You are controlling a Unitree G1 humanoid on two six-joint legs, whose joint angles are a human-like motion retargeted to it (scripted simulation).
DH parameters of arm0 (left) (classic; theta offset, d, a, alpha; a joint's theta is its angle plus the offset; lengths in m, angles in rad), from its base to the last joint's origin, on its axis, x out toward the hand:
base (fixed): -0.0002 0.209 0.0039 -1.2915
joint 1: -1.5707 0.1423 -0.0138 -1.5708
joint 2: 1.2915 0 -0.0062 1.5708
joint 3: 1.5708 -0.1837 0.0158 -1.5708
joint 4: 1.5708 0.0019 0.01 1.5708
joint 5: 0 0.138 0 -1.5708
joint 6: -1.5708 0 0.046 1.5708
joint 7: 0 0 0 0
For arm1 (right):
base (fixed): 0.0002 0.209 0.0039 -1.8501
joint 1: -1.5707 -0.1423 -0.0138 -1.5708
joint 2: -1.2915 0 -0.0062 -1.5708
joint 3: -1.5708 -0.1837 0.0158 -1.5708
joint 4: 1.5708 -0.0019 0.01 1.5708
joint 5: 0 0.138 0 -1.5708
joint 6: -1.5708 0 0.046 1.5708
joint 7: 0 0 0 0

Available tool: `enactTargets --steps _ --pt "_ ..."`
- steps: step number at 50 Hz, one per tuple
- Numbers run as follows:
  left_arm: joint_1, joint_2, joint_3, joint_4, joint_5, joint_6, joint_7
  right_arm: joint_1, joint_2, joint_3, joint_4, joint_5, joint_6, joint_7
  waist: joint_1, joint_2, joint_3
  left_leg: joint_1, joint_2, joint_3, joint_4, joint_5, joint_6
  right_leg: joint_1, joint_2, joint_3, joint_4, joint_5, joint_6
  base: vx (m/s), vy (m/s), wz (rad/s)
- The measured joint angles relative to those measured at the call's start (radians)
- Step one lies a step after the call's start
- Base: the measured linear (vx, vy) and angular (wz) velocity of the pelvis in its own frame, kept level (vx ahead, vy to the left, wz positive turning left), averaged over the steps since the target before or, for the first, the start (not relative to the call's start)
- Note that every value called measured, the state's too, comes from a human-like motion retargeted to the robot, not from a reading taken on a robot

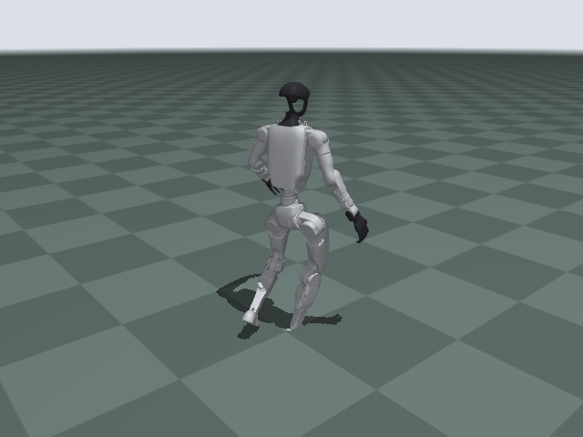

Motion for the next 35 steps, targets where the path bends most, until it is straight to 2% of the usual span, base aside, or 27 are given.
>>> enactTargets --steps 3,6,11,13,15,19,20,21,23,25,27,28,30,32,33,35 --pt "0.005 -0.019 -0.017 0.058 0.026 -0.008 -0.027 -0.024 0.04 0.036 0.011 -0.038 -0.01 0.025 0.026 -0.068 -0.006 -0.137 -0.121 -0.026 -0.08 -0.106 0.052 -0.024 -0.047 0.078 0.074 -0.08 0.004 0.43 0.0 -0.81" --pt "0.048 -0.06 -0.031 0.119 0.052 -0.014 -0.043 -0.022 0.08 0.077 -0.007 -0.076 -0.018 0.042 0.039 -0.113 -0.003 -0.224 -0.248 -0.055 -0.259 -0.14 0.061 -0.017 -0.08 0.158 0.133 -0.152 0.003 0.48 0.02 -0.84" --pt "0.127 -0.133 -0.053 0.209 0.083 -0.019 -0.074 -0.014 0.123 0.138 -0.052 -0.13 -0.031 0.06 0.028 -0.193 -0.012 -0.287 -0.481 -0.148 -0.699 -0.023 0.001 0.003 -0.14 0.287 0.213 -0.253 0.004 0.5 0.04 -0.84" --pt "0.157 -0.156 -0.06 0.231 0.087 -0.017 -0.081 -0.008 0.134 0.155 -0.069 -0.147 -0.035 0.06 0.024 -0.212 -0.016 -0.314 -0.541 -0.21 -0.791 0.006 -0.023 0.003 -0.143 0.332 0.27 -0.297 -0.001 0.47 0.06 -0.92" --pt "0.175 -0.17 -0.06 0.257 0.085 -0.017 -0.089 -0.003 0.137 0.168 -0.091 -0.161 -0.033 0.061 0.013 -0.257 -0.024 -0.25 -0.613 -0.258 -0.98 0.097 -0.032 0.013 -0.179 0.388 0.318 -0.348 -0.004 0.51 0.06 -0.85" --pt "0.206 -0.195 -0.065 0.29 0.065 -0.012 -0.1 0.022 0.144 0.172 -0.106 -0.168 -0.032 0.058 -0.015 -0.318 -0.041 -0.259 -0.699 -0.275 -0.862 0.121 -0.014 0.005 -0.204 0.481 0.524 -0.437 0.004 0.51 0.08 -0.84" --pt "0.21 -0.199 -0.065 0.3 0.057 -0.01 -0.104 0.028 0.147 0.171 -0.107 -0.167 -0.03 0.059 -0.024 -0.337 -0.043 -0.253 -0.717 -0.262 -0.833 0.118 -0.003 -0.001 -0.222 0.486 0.584 -0.442 0.016 0.51 0.07 -0.94" --pt "0.21 -0.2 -0.066 0.31 0.045 -0.008 -0.108 0.031 0.149 0.172 -0.104 -0.162 -0.028 0.064 -0.036 -0.358 -0.045 -0.242 -0.728 -0.239 -0.815 0.106 0.011 -0.017 -0.252 0.471 0.657 -0.403 0.041 0.49 0.07 -0.99" --pt "0.194 -0.195 -0.065 0.336 0.014 -0.006 -0.118 0.021 0.153 0.179 -0.09 -0.146 -0.023 0.082 -0.058 -0.401 -0.045 -0.184 -0.746 -0.185 -0.856 0.099 0.037 -0.075 -0.334 0.429 0.812 -0.28 0.086 0.47 0.07 -1.13" --pt "0.187 -0.191 -0.067 0.348 -0.009 -0.003 -0.114 0.02 0.157 0.19 -0.077 -0.132 -0.022 0.095 -0.086 -0.425 -0.053 -0.152 -0.745 -0.128 -0.855 0.064 0.057 -0.162 -0.427 0.358 0.944 -0.212 0.085 0.46 0.09 -1.27" --pt "0.158 -0.174 -0.056 0.37 -0.046 -0.002 -0.111 -0.007 0.155 0.205 -0.055 -0.108 -0.024 0.109 -0.107 -0.428 -0.075 -0.074 -0.72 -0.077 -0.973 0.075 0.063 -0.273 -0.489 0.291 0.98 -0.209 0.051 0.47 0.1 -1.51" --pt "0.155 -0.171 -0.054 0.376 -0.06 0.0 -0.104 -0.003 0.156 0.207 -0.049 -0.099 -0.026 0.111 -0.122 -0.436 -0.083 -0.059 -0.719 -0.048 -0.971 0.058 0.066 -0.312 -0.527 0.255 0.977 -0.234 0.041 0.47 0.11 -1.54" --pt "0.127 -0.149 -0.038 0.406 -0.102 -0.001 -0.095 -0.024 0.157 0.218 -0.024 -0.069 -0.03 0.122 -0.134 -0.423 -0.103 0.043 -0.687 0.002 -1.11 0.077 0.063 -0.368 -0.542 0.166 0.874 -0.265 0.028 0.48 0.1 -1.71" --pt "0.12 -0.139 -0.025 0.42 -0.125 -0.005 -0.082 -0.018 0.159 0.212 -0.009 -0.051 -0.032 0.125 -0.143 -0.439 -0.122 0.08 -0.689 0.066 -1.123 0.061 0.067 -0.402 -0.581 0.081 0.738 -0.286 0.044 0.45 0.09 -1.82" --pt "0.108 -0.123 -0.014 0.433 -0.137 -0.01 -0.08 -0.026 0.162 0.211 0.006 -0.039 -0.034 0.129 -0.13 -0.423 -0.13 0.127 -0.664 0.095 -1.181 0.067 0.065 -0.387 -0.552 0.019 0.624 -0.271 0.048 0.45 0.09 -2.08" --pt "0.104 -0.112 0.006 0.441 -0.147 -0.016 -0.069 -0.018 0.159 0.201 0.023 -0.029 -0.032 0.125 -0.119 -0.438 -0.15 0.153 -0.673 0.154 -1.184 0.049 0.072 -0.391 -0.573 -0.06 0.513 -0.262 0.069 0.4 0.1 -1.92"
